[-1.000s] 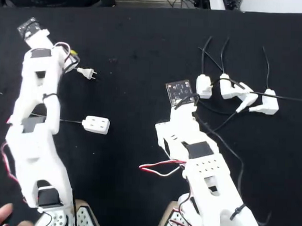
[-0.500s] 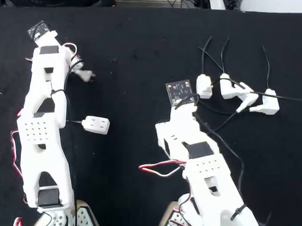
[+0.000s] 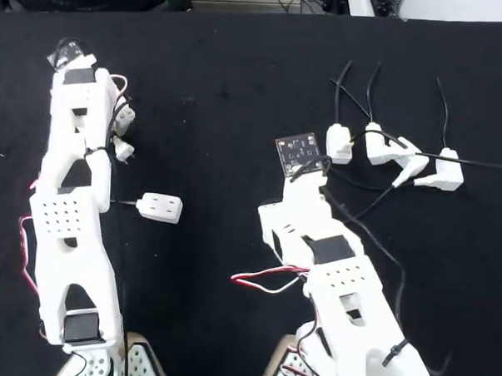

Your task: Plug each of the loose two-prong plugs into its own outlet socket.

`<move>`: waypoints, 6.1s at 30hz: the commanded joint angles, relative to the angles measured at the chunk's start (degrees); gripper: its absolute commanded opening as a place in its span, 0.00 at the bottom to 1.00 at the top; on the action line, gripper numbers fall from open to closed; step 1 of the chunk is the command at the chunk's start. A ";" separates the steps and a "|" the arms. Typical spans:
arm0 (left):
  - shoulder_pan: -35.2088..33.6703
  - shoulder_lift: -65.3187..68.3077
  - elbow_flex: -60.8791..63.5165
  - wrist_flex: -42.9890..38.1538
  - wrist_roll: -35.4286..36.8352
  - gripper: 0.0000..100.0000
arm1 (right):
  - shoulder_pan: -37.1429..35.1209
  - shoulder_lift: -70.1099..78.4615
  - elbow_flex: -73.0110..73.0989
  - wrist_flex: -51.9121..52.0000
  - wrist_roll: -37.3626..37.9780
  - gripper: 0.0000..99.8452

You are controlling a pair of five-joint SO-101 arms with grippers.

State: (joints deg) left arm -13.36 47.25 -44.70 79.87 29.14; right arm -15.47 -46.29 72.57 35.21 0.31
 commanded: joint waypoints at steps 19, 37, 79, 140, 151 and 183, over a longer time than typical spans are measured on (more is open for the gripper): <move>-0.40 -16.18 4.62 21.10 -6.77 0.03 | 0.88 -1.45 -1.27 -1.05 -0.35 0.02; 3.21 -45.98 46.99 4.13 -6.86 0.03 | 0.88 -1.36 -1.27 -1.05 -0.35 0.02; 17.45 -49.05 56.57 -3.52 -6.51 0.03 | 0.79 -1.36 -1.27 -1.05 -0.35 0.02; 20.70 -49.05 56.57 -3.52 -6.42 0.03 | 0.79 -1.19 -1.19 -1.05 -0.35 0.02; 25.36 -49.14 58.86 -5.01 -6.42 0.03 | 0.79 -1.19 -1.19 -1.05 -0.35 0.02; 34.33 -64.70 75.30 -20.40 -6.86 0.04 | 0.97 -1.45 -1.45 -1.05 -0.44 0.02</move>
State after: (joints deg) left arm 20.57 -11.74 27.65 63.78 22.64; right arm -15.47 -46.29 72.57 35.21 0.31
